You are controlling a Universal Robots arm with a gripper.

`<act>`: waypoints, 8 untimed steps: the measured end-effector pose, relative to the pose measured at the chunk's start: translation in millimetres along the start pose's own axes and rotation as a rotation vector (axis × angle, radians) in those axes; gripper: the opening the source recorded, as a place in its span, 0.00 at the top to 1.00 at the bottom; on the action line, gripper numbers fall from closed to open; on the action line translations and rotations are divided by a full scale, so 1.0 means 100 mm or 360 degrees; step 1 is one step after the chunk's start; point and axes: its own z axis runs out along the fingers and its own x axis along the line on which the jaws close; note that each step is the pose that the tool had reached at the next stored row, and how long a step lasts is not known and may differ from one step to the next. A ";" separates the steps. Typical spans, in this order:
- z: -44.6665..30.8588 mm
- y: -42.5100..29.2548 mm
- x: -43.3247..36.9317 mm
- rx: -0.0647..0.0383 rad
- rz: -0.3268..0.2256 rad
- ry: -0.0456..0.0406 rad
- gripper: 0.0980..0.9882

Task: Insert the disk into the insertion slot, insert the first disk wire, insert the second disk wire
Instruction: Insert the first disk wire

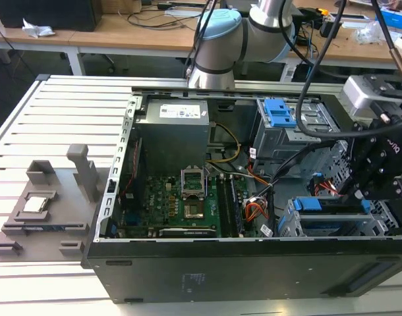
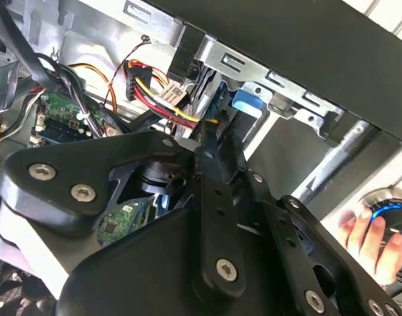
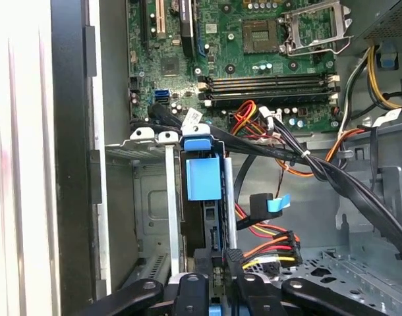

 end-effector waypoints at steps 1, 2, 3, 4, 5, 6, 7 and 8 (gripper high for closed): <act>-0.053 0.003 0.001 0.0000 0.0000 0.0000 0.84; -0.079 0.005 0.002 0.0000 0.0000 0.0000 0.84; -0.115 0.007 0.001 0.0000 0.0000 0.0000 0.84; -0.142 0.009 -0.001 0.0000 0.0000 0.0000 0.85; -0.156 0.010 -0.002 0.0000 0.0000 0.0000 0.85; -0.190 0.013 -0.004 0.0000 0.0000 0.0000 0.93; -0.214 0.014 -0.005 0.0000 0.0000 0.0000 0.99; -0.250 0.017 -0.007 0.0000 0.0000 0.0000 0.99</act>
